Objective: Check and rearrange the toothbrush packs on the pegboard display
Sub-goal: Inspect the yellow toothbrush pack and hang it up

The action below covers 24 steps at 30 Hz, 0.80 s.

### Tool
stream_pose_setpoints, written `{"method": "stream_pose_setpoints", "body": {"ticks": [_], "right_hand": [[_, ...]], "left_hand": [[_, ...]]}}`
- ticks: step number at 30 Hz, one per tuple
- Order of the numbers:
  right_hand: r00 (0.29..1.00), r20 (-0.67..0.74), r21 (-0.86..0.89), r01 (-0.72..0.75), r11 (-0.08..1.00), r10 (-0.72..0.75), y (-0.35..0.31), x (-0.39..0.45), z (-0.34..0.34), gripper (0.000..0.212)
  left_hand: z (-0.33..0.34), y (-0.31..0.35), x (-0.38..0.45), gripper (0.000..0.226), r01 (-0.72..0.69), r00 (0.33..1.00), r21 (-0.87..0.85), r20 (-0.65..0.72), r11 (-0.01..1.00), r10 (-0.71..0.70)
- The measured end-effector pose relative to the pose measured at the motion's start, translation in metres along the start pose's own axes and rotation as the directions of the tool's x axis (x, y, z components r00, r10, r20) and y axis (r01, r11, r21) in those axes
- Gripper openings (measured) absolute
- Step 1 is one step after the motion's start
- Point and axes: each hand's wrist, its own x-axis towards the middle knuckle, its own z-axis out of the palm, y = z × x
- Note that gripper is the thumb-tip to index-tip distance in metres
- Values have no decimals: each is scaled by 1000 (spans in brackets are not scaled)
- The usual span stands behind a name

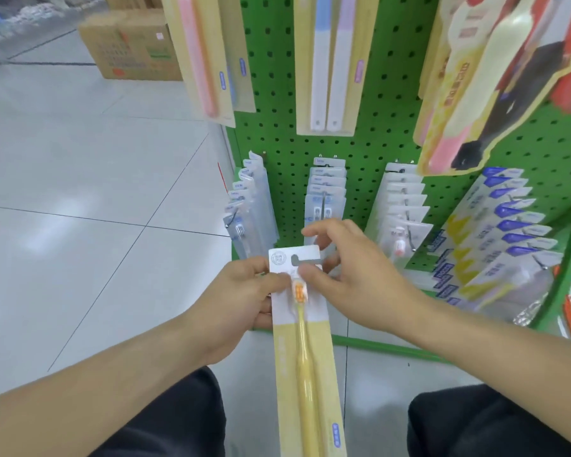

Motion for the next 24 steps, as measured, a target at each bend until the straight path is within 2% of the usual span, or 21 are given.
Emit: {"method": "stream_pose_setpoints", "body": {"ticks": [2,3,7,11,14,17,19,21,24], "right_hand": [[995,74,128,-80,988,71,4,4,-5,12],[992,98,157,-90,983,75,6,4,-7,10],[989,133,182,-86,980,63,7,3,-6,24],[981,144,302,-166,939,127,8,3,-9,22],[971,193,367,-205,907,141,8,-3,-10,18],[966,203,373,-225,900,157,12,-8,-4,32],[994,71,227,-102,969,88,17,-9,-1,40],[996,-25,4,85,996,-85,18,-10,-1,39],[970,-21,-71,241,968,-243,12,-12,4,37]], "left_hand": [[3,-2,2,25,8,1000,7,8,1000,-8],[5,-4,2,30,22,999,25,23,999,-23],[7,-7,3,43,1,998,127,67,992,-10],[8,-2,3,31,-94,994,137,63,986,86],[7,-2,2,22,-62,998,87,6,994,62],[6,-3,1,20,-22,999,47,-30,999,23],[4,-3,2,19,-6,997,31,-75,1000,8],[2,-2,3,19,8,993,0,-120,1000,-8],[0,3,4,22,14,990,-94,-137,995,-27]]}}
